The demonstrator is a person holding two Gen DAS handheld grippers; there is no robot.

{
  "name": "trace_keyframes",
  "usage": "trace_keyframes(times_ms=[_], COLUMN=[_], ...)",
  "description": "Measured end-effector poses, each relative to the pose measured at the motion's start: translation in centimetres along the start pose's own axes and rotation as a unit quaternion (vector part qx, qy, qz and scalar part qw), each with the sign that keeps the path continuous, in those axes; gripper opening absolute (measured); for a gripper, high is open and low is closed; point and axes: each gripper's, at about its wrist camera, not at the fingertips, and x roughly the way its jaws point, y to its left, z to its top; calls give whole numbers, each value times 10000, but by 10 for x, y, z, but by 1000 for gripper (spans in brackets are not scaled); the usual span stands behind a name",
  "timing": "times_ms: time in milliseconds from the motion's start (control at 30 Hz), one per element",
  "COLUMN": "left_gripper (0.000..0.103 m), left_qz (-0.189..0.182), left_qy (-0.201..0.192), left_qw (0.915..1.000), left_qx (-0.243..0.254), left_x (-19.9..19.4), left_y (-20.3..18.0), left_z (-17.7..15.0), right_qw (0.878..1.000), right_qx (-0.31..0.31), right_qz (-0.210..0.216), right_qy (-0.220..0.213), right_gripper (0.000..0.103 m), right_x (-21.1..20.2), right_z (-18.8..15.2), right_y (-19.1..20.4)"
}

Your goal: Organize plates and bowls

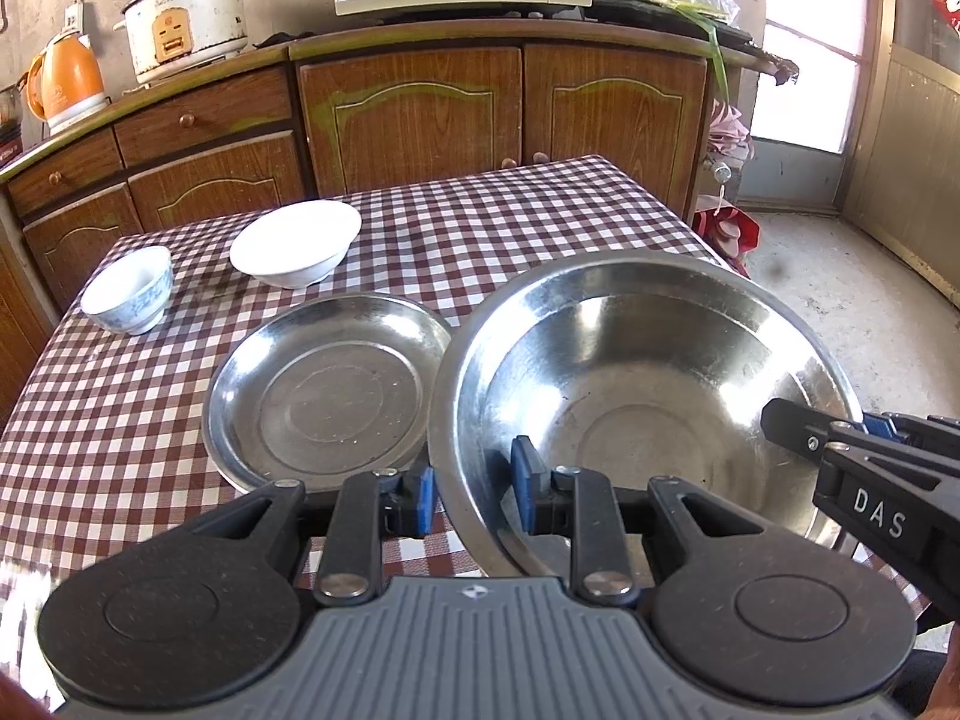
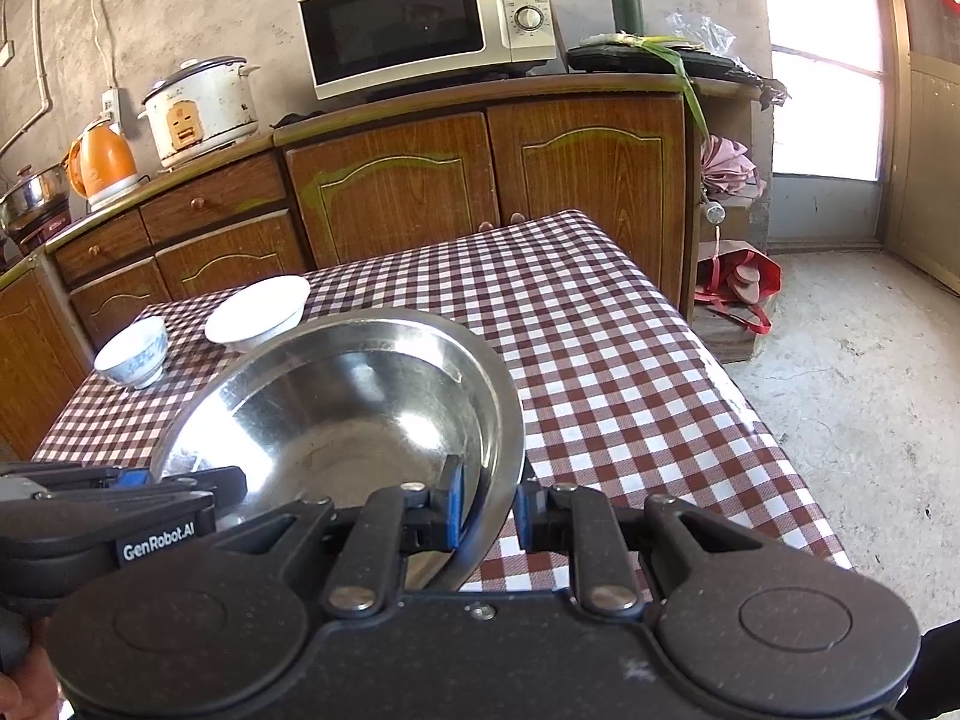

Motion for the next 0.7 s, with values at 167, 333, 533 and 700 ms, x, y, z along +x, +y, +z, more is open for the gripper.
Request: trace_keyframes(times_ms=[167,333,533,700], left_gripper=[26,26,26,26], left_qz=[36,52,118,159], left_qy=[0,53,67,79], left_qw=[10000,9999,9998,9996], left_qx=[-30,-98,-161,-206], left_x=[-1,-2,-5,-7], left_y=[4,10,18,26], left_z=[-4,-8,-13,-17], right_qw=[10000,9999,9997,9995], right_qx=[-36,-82,-147,-210], right_qz=[40,71,149,209], right_qy=[26,63,98,124], right_gripper=[22,22,23,23], right_x=[-1,-1,0,0], right_z=[-3,-7,-10,-13], right_y=[5,11,20,28])
